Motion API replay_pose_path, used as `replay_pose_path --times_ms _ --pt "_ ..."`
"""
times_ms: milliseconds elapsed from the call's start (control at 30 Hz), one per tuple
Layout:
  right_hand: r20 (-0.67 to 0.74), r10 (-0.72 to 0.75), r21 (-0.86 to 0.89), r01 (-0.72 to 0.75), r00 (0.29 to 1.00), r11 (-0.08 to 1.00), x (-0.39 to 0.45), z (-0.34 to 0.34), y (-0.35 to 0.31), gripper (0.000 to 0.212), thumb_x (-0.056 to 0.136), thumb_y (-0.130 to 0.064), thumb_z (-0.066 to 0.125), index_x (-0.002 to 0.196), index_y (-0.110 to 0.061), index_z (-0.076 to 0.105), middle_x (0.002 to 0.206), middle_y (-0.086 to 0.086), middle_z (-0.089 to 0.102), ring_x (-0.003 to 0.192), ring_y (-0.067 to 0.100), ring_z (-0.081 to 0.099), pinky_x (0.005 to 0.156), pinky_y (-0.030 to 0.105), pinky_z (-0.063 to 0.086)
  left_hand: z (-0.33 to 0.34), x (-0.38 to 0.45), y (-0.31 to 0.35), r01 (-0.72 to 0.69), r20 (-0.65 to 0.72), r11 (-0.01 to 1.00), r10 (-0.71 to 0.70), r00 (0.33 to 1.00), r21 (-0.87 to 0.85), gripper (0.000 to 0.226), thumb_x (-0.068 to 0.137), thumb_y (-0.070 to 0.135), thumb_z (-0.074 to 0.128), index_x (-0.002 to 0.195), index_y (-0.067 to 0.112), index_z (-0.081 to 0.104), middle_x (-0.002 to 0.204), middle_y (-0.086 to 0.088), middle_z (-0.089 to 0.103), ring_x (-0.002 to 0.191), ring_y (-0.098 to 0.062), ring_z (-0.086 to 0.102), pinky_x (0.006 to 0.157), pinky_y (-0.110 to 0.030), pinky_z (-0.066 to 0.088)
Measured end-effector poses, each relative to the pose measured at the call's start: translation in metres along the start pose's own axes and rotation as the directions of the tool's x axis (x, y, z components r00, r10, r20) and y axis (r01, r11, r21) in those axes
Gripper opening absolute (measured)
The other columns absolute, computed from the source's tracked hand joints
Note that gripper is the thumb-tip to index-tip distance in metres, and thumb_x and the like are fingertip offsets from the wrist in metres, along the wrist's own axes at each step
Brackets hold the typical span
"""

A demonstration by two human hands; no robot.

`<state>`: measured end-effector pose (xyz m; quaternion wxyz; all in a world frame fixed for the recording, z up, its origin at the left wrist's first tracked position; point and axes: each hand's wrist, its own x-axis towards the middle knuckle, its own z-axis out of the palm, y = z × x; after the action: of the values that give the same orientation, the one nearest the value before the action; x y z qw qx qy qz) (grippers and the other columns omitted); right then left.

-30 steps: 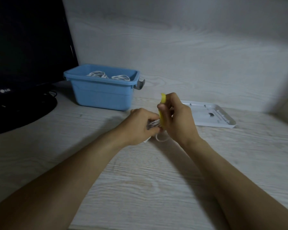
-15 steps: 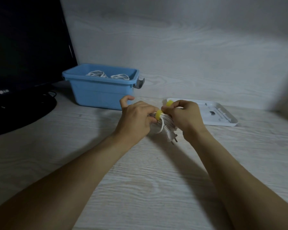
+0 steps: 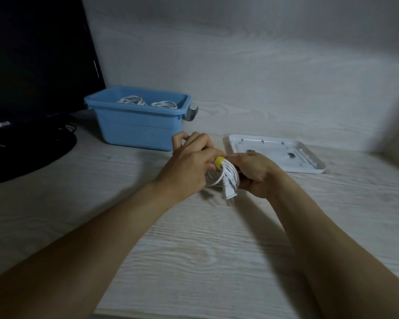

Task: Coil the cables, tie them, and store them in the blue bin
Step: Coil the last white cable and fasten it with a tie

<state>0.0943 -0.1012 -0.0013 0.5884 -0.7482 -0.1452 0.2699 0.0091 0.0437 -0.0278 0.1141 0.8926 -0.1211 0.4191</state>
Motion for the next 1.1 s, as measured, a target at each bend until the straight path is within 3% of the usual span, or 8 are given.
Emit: replay_pose_path --times_ms 100,233,333,433,600,800,1000,1100 --pt "-0.042 -0.064 -0.033 0.062 0.997 0.998 0.004 -0.003 0.002 0.016 0.09 -0.013 0.067 0.079 -0.006 0.075 0.087 0.02 0.072 0.079 0.028 0.062 0.076 0.04 0.048 0.001 0.001 0.001 0.027 0.019 0.997 -0.028 0.999 0.076 0.025 0.073 0.008 0.057 0.093 0.015 0.071 0.09 0.001 0.055 0.092 -0.014 0.045 0.087 -0.031 0.017" --pt "-0.2 -0.389 -0.166 0.361 0.899 0.918 0.006 0.002 0.003 0.026 0.095 -0.026 0.064 0.084 -0.006 0.074 0.079 0.003 0.071 0.072 0.015 0.062 0.074 0.033 0.05 0.0 0.002 -0.007 0.16 0.072 0.973 -0.173 0.982 0.164 0.02 0.072 0.019 0.05 0.085 0.014 0.064 0.089 -0.001 0.052 0.094 -0.02 0.047 0.081 -0.029 0.014" --pt "-0.103 -0.679 -0.406 0.592 0.727 0.696 -0.003 0.012 0.005 0.02 0.084 -0.037 0.077 0.093 -0.02 0.07 0.094 -0.006 0.066 0.086 0.006 0.061 0.075 0.016 0.049 -0.004 0.003 -0.011 0.277 0.136 0.945 -0.301 0.944 0.175 0.011 0.075 0.017 0.052 0.084 0.015 0.058 0.09 0.0 0.049 0.097 -0.022 0.046 0.077 -0.03 0.013" --pt "0.076 -0.827 -0.546 0.717 0.557 0.433 -0.001 0.013 0.01 0.019 0.079 -0.015 0.081 0.093 -0.021 0.069 0.097 0.0 0.065 0.087 0.007 0.06 0.079 0.008 0.043 -0.006 0.004 -0.014 0.4 0.22 0.911 -0.413 0.884 0.104 0.009 0.09 0.018 0.055 0.082 0.02 0.052 0.087 0.006 0.048 0.099 -0.019 0.043 0.08 -0.034 0.018" --pt "-0.003 -0.835 -0.485 0.729 0.551 0.483 0.009 0.003 0.016 0.016 0.082 0.0 0.074 0.094 -0.01 0.069 0.091 0.0 0.072 0.083 0.008 0.065 0.078 0.025 0.053 -0.002 0.003 -0.011 0.673 0.391 0.682 -0.558 0.732 -0.286 0.04 0.091 0.043 0.057 0.083 0.004 0.063 0.064 0.005 0.054 0.066 -0.017 0.052 0.058 -0.031 0.039" --pt "-0.019 -0.922 -0.513 0.788 0.386 0.341 0.009 -0.002 0.012 0.014 0.075 -0.007 0.08 0.084 -0.009 0.069 0.116 0.01 0.058 0.103 0.017 0.06 0.082 0.026 0.05 -0.004 0.003 -0.007 0.726 0.537 0.194 -0.553 0.637 -0.66 0.026 0.097 0.021 0.057 0.089 0.002 0.073 0.084 -0.012 0.072 0.076 -0.02 0.065 0.071 -0.03 0.048" --pt "0.186 -0.879 -0.719 0.671 0.439 0.182 0.01 -0.004 0.007 0.015 0.072 -0.011 0.08 0.081 -0.022 0.081 0.129 0.002 0.065 0.116 0.03 0.055 0.086 0.054 0.048 -0.006 0.002 0.0 0.732 0.594 0.062 -0.539 0.597 -0.679 0.028 0.1 0.017 0.051 0.103 -0.005 0.068 0.1 -0.02 0.069 0.092 -0.028 0.063 0.086 -0.034 0.046" --pt "0.218 -0.882 -0.713 0.685 0.417 0.147 0.007 -0.004 0.004 0.025 0.066 -0.007 0.085 0.086 -0.022 0.081 0.13 0.002 0.065 0.112 0.029 0.058 0.084 0.052 0.05 -0.007 0.002 0.001 0.72 0.589 0.028 -0.552 0.59 -0.694 0.03 0.1 0.015 0.051 0.111 -0.008 0.065 0.11 -0.025 0.066 0.097 -0.03 0.062 0.088 -0.034 0.045"
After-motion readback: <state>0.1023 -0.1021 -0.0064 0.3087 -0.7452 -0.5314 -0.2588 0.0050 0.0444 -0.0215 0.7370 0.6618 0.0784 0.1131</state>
